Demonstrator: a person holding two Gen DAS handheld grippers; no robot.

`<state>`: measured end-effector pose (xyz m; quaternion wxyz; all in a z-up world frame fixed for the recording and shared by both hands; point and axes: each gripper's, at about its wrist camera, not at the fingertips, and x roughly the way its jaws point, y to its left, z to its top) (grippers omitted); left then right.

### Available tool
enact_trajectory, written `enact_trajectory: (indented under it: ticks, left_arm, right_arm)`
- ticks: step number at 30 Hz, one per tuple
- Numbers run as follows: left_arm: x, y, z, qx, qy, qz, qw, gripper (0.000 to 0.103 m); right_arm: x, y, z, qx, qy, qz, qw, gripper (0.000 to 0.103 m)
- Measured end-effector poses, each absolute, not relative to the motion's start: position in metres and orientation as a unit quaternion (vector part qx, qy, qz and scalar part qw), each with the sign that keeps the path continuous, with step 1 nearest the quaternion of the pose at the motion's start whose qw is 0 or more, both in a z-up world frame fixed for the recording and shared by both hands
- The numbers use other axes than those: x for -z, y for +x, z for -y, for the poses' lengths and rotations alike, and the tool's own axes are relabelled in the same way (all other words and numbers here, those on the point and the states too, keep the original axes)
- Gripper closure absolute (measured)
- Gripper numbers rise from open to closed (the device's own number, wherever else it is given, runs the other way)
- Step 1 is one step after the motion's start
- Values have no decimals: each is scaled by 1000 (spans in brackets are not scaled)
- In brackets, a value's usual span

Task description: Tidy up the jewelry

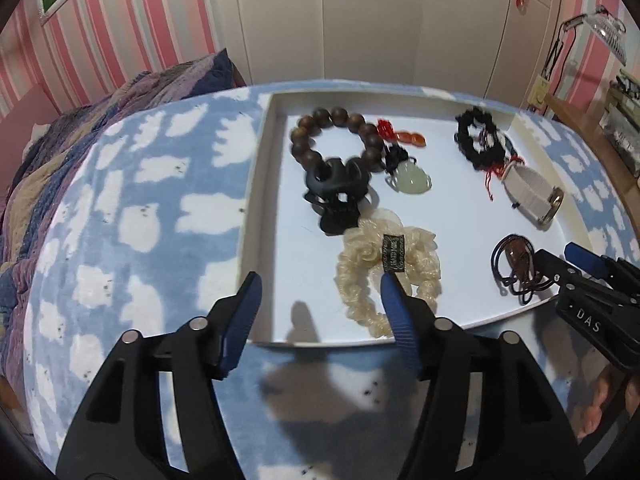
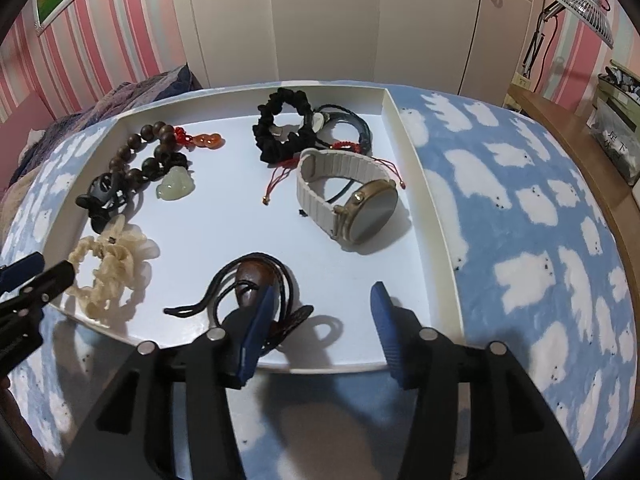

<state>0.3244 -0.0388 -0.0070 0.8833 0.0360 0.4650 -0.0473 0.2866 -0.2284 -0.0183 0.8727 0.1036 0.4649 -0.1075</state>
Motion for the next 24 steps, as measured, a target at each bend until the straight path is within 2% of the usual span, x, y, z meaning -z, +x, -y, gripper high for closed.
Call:
enact_trajectory:
  ticks: [4,7,10,15,20,24]
  left_arm:
    - [-13,311,21,41,23,-451,892,16]
    - [-32,290,10,36,13,-427,903,4]
    - [-48,261,2,35,3,-402,915,3]
    - [-60,218,-4,38,-5,-375,926,3]
    - [-63,180,-7,46,-30,-349,935,3]
    - [-59,160,-1,30,-13,-318,948,3]
  right_arm:
    - [-2,275,230,112,98,-438,886,25]
    - [-23,257,228,115,97,-414,898,17]
    - [-42,233,219,118,86,-387,910,8]
    - [-64,182,206,128,86,-350,924,2]
    - [-68,145,199,143,90,-319,933,2]
    - [-57,128,192,140,96,-308,936,2]
